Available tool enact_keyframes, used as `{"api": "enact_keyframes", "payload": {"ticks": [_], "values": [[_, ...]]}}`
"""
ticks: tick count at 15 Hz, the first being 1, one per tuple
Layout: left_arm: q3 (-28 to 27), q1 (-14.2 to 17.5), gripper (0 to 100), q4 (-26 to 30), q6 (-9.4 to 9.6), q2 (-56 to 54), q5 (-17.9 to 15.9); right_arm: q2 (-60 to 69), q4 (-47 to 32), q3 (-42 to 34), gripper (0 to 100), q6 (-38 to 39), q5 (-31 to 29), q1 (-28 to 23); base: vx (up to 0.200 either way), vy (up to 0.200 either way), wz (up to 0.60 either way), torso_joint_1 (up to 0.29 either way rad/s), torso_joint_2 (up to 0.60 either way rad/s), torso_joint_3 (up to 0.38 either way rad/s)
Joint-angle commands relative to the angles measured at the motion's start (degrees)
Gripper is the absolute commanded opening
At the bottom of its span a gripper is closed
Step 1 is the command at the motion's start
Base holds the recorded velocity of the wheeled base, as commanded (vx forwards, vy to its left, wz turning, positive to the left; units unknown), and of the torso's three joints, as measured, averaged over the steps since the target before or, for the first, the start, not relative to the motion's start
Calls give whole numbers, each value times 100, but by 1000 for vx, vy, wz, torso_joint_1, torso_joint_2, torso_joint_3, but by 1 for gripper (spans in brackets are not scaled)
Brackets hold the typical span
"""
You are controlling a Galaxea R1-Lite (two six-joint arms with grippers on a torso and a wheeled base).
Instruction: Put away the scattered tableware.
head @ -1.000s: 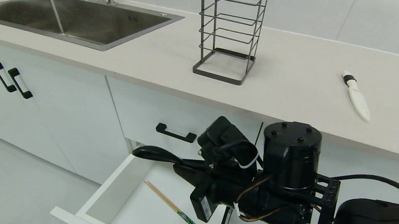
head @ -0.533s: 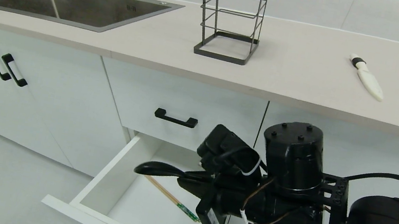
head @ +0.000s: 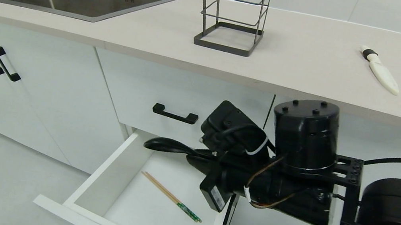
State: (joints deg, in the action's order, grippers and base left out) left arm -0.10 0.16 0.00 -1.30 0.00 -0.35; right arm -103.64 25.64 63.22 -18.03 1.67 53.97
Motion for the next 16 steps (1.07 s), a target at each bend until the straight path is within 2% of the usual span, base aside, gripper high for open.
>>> {"api": "enact_keyframes", "payload": {"ticks": [1, 3, 9, 16], "values": [[1, 2, 100, 0, -1, 0, 0, -815, 293, 463, 0, 19, -141, 52, 0, 0, 0, 0, 0, 0], [1, 2, 100, 0, -1, 0, 0, -1369, 328, 1008, 0, 19, -176, 167, 0, 0, 0, 1, 4, 25], [1, 2, 100, 0, -1, 0, 0, -2292, 302, 1553, 0, 19, -176, 193, 0, 0, 0, 0, 0, 0], [1, 2, 100, 0, -1, 0, 0, -2740, 310, 1755, 0, 19, -176, 52, 0, 0, 0, 0, 0, 0]]}}
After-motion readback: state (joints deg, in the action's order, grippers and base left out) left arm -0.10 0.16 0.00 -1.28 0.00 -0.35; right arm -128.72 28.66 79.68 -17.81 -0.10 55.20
